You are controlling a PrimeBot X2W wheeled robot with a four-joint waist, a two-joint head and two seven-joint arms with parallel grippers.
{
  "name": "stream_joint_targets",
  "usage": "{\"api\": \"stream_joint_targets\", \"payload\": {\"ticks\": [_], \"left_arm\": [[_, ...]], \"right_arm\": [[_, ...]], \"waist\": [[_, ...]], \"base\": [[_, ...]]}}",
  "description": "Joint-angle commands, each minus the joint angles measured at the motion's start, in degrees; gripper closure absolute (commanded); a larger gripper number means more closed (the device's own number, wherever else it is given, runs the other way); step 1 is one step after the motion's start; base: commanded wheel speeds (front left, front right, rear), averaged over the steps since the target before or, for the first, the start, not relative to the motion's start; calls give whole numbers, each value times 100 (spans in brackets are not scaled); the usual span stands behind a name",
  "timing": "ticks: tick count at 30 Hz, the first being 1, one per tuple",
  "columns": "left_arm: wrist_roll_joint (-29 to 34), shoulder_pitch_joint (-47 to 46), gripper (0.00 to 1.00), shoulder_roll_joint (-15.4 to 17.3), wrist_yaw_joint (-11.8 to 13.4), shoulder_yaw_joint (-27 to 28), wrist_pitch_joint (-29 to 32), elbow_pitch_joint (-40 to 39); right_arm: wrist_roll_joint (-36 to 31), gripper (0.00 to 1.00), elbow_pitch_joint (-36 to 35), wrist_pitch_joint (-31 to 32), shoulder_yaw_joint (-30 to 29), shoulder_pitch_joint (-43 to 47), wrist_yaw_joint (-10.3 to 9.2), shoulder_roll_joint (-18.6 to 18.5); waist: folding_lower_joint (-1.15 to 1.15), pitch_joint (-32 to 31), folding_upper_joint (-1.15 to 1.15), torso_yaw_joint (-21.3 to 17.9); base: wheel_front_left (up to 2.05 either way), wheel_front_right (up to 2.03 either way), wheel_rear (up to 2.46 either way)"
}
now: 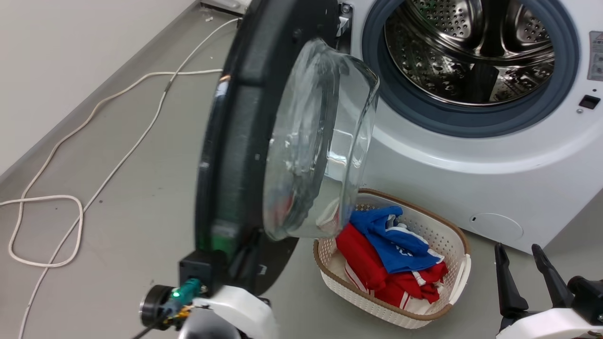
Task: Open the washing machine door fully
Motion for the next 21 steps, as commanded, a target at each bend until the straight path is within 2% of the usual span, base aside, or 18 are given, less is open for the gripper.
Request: {"api": "stream_joint_targets", "payload": {"ticks": [1,5,14,21], "left_arm": [[-32,41,100,126,84,175,-24,108],[-175,25,100,265,162,525,-147,313],[-608,-172,100,290,231,1377,-867,691],[-853,-409,100,412,179,1967,-1363,1093]], "right_arm": [[-23,0,-34,7,-3,-74,1,4],[-67,0,-91,59,26,-113,1,4],[-154,0,-328,251,-31,-228,1,-64],[-140,0,-521,386,-62,-346,1,-220]], "waist": [[0,41,0,35],[0,135,0,13],[0,543,0,-183],[0,908,0,-355]], "base": [[0,0,0],[0,0,0],[0,0,0],[0,0,0]]}}
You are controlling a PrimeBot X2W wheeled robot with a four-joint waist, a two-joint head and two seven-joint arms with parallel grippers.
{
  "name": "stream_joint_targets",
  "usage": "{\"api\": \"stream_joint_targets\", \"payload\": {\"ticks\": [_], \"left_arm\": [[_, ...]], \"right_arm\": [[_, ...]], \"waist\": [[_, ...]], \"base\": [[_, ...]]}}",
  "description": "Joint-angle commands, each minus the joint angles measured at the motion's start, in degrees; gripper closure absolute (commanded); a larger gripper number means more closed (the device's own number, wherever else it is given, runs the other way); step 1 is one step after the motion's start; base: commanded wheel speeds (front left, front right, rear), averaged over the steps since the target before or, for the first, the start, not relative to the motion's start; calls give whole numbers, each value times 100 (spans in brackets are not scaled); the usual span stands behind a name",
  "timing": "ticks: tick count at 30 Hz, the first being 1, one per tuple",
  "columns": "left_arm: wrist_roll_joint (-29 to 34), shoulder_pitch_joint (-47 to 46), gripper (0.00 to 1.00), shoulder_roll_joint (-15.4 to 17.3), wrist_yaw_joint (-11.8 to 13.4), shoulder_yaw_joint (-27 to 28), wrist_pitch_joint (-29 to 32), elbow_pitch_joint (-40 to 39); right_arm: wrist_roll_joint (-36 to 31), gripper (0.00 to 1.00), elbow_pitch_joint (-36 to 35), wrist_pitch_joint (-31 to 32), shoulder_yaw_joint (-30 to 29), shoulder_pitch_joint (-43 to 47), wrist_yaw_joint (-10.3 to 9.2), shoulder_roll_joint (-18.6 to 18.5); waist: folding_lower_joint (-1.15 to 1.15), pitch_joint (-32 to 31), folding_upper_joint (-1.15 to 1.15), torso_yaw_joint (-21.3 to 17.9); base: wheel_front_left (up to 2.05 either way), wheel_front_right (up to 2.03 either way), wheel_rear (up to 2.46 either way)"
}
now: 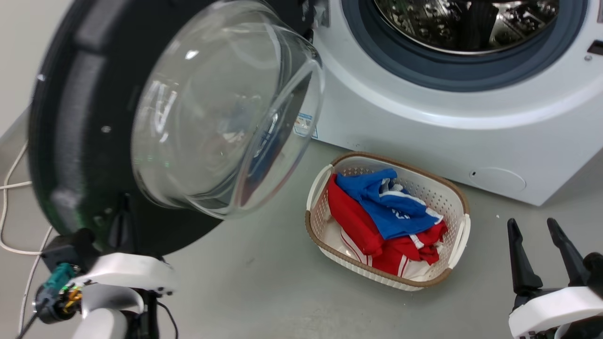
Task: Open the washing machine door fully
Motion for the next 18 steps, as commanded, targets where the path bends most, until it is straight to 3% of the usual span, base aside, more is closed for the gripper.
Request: {"api": "stream_joint_targets", "payload": {"ticks": [1,18], "left_arm": [[-64,-137,100,99,22,186,-111,97],[-450,-635,100,616,-150,1117,-439,724]], "right_arm": [[26,0,-61,37,-4,-119,1,-65],[46,0,-239,172,-122,-326,1,-241]], "waist": [[0,152,0,-102],[0,540,0,-246]], "base": [[0,0,0],[0,0,0]]}}
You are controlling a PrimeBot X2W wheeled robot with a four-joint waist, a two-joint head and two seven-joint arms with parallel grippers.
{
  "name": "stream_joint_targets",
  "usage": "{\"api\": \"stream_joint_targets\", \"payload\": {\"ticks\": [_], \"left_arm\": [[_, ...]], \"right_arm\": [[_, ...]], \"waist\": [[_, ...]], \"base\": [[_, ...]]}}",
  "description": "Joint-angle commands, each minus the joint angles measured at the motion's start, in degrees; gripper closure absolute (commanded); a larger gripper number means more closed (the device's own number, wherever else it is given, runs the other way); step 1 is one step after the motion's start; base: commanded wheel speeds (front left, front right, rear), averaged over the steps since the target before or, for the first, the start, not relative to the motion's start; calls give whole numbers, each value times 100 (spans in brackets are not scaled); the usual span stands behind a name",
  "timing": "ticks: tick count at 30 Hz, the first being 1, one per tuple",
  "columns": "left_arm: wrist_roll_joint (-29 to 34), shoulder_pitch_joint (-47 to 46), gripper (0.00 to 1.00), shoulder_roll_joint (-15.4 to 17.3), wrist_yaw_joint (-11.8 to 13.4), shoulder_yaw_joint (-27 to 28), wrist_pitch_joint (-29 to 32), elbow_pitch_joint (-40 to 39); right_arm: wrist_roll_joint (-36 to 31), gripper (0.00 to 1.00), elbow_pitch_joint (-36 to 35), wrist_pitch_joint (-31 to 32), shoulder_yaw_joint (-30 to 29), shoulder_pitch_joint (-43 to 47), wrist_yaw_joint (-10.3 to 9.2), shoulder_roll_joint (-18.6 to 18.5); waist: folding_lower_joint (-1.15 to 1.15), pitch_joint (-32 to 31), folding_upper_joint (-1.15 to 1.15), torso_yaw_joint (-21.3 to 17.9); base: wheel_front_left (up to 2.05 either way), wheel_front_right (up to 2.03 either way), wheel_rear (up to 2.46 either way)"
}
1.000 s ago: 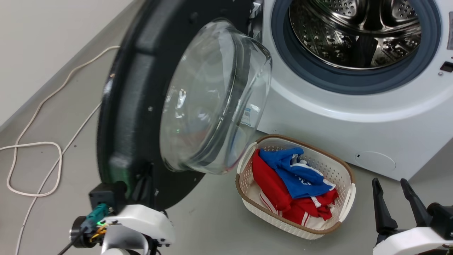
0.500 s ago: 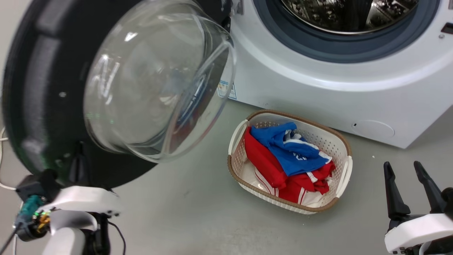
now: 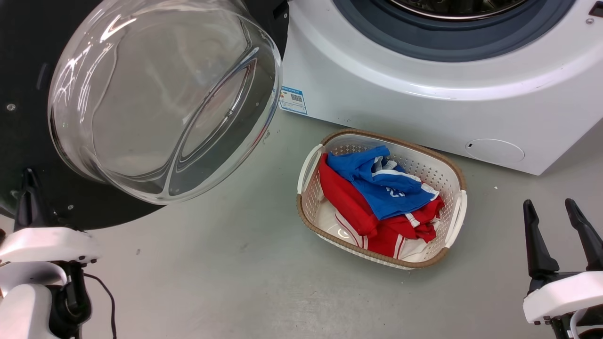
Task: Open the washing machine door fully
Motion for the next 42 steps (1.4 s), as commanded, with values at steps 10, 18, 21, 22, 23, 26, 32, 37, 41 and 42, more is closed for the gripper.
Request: {"api": "stream_joint_targets", "payload": {"ticks": [10,18,21,22,23,26,32,37,41,42], "left_arm": [[-35,-209,100,80,-191,26,-99,423],[234,211,100,-15,-157,-192,-165,260],[348,508,100,-45,-70,-287,-165,10],[379,598,100,-54,-41,-330,-148,-94],[433,688,100,-59,-18,-393,-106,-196],[537,965,100,-81,34,-586,20,-478],[700,1362,100,-173,23,-1021,226,-954],[846,1509,100,-300,-21,-1436,321,-1150],[919,1459,42,-381,-111,-1688,373,-1134],[959,1422,10,-386,-125,-1749,385,-1117]], "right_arm": [[27,0,37,-37,-19,-40,1,39],[28,0,220,-114,73,123,1,183],[42,0,309,-159,121,197,1,248],[46,0,331,-179,124,217,1,267],[48,0,361,-192,133,221,1,285],[57,0,459,-244,179,268,1,334],[78,0,593,-341,199,392,1,391],[82,0,632,-399,231,439,0,399],[113,0,640,-443,262,444,1,405],[122,0,648,-438,270,452,1,404]], "waist": [[-1,-87,0,17],[-1,-525,0,5],[-1,-729,0,2],[-1,-784,0,7],[-1,-848,0,13],[-1,-1044,0,16],[-1,-1316,0,7],[-1,-1436,0,-100],[-1,-1494,0,-272],[-1,-1508,0,-321]], "base": [[0,0,0],[0,0,0],[0,0,0],[0,0,0],[0,0,0],[0,0,0],[0,0,0],[0,0,0],[0,0,0],[0,0,0]]}}
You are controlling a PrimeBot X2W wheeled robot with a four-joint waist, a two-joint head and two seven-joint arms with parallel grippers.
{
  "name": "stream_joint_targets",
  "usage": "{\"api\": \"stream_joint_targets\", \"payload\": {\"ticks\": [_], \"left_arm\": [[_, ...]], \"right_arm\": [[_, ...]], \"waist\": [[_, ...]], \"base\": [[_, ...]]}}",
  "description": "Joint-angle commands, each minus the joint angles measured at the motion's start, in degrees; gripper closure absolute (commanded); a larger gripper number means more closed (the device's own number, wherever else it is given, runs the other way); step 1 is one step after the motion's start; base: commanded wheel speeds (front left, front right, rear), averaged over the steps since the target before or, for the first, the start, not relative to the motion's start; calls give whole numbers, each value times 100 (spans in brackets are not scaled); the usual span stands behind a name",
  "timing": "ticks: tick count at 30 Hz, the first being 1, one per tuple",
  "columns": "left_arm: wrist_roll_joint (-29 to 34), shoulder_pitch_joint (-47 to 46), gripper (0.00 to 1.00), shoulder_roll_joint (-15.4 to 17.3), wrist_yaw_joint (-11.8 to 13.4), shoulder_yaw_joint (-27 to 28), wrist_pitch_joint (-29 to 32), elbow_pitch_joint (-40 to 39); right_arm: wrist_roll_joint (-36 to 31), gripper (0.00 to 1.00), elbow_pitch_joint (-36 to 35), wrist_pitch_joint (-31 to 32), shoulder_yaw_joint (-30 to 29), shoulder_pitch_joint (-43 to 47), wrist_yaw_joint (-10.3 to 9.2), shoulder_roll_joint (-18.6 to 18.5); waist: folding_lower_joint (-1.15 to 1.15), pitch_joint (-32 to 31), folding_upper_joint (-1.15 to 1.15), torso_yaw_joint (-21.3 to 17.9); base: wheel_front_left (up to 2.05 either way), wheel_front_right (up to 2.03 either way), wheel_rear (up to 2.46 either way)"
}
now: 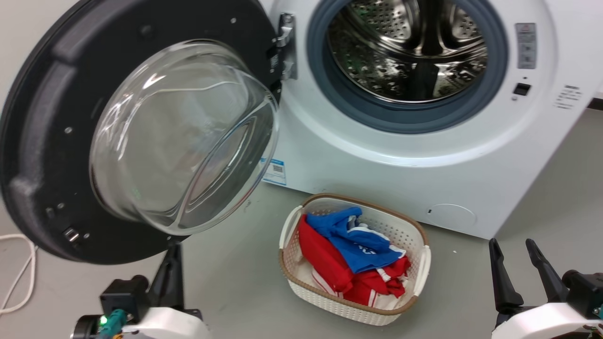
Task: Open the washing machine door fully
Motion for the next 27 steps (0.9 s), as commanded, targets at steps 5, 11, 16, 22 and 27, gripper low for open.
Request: {"api": "stream_joint_targets", "payload": {"ticks": [5,11,16,22,27], "left_arm": [[140,-251,0,-72,-144,-267,2,150],[244,-505,0,-81,-267,-445,-41,380],[298,-663,0,-68,-319,-499,-91,616],[332,-706,0,-86,-337,-565,-155,893],[343,-746,0,-112,-329,-600,-211,1067]], "right_arm": [[60,0,24,-57,8,58,1,10],[11,0,-7,-52,53,39,1,10],[-63,0,-41,-7,143,15,1,10],[-85,0,-61,33,151,70,1,9],[-113,0,-108,67,176,116,1,9]], "waist": [[0,-84,0,-350],[0,-104,0,-825],[0,-118,0,-1311],[0,-194,0,-1800],[0,-212,0,-2010]], "base": [[0,0,0],[0,0,0],[0,0,0],[0,0,0],[0,0,0]]}}
